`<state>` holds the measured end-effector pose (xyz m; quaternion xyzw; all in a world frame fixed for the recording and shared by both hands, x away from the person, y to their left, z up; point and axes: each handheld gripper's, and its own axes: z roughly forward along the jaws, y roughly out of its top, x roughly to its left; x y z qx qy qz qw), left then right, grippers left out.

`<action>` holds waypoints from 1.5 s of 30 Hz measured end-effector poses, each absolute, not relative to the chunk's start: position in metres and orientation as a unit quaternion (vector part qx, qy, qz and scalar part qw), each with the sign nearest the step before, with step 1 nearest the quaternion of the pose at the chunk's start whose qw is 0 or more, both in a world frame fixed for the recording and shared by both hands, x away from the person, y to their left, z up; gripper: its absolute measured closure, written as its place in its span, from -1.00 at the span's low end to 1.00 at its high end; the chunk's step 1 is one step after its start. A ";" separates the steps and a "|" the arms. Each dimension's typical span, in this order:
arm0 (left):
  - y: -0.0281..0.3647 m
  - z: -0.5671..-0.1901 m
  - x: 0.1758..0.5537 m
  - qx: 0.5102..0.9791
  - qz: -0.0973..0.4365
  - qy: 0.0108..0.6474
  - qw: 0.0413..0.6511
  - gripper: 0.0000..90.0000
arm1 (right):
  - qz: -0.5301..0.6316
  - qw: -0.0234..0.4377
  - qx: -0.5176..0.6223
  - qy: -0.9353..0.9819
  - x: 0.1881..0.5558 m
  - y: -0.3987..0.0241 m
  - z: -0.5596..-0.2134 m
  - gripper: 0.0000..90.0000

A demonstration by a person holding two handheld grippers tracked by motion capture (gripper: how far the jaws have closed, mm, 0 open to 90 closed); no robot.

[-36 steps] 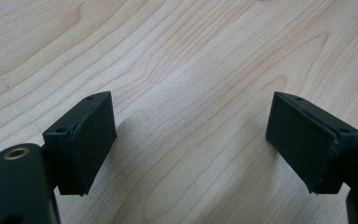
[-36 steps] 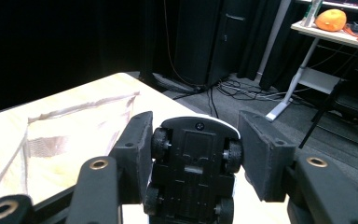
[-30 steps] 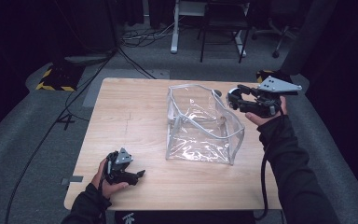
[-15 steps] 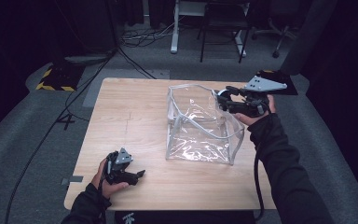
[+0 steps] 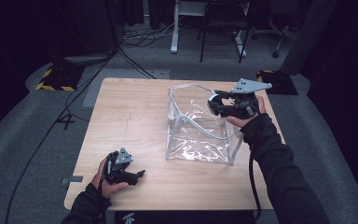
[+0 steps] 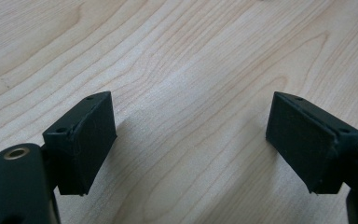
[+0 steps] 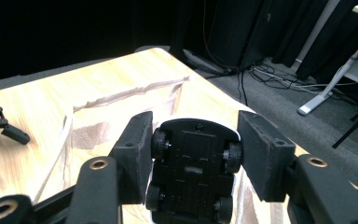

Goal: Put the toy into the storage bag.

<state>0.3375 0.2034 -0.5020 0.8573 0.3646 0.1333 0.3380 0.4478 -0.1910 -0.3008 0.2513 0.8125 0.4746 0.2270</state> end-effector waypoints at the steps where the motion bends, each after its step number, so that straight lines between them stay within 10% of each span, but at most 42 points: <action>1: 0.203 -0.502 0.338 0.857 0.133 0.365 0.338 -0.64 | 0.472 0.225 0.249 0.815 0.448 -0.190 -0.301 0.06; 45: 0.203 -0.502 0.337 0.857 0.133 0.365 0.339 -0.64 | 0.316 0.176 0.210 0.908 0.444 -0.190 -0.312 0.06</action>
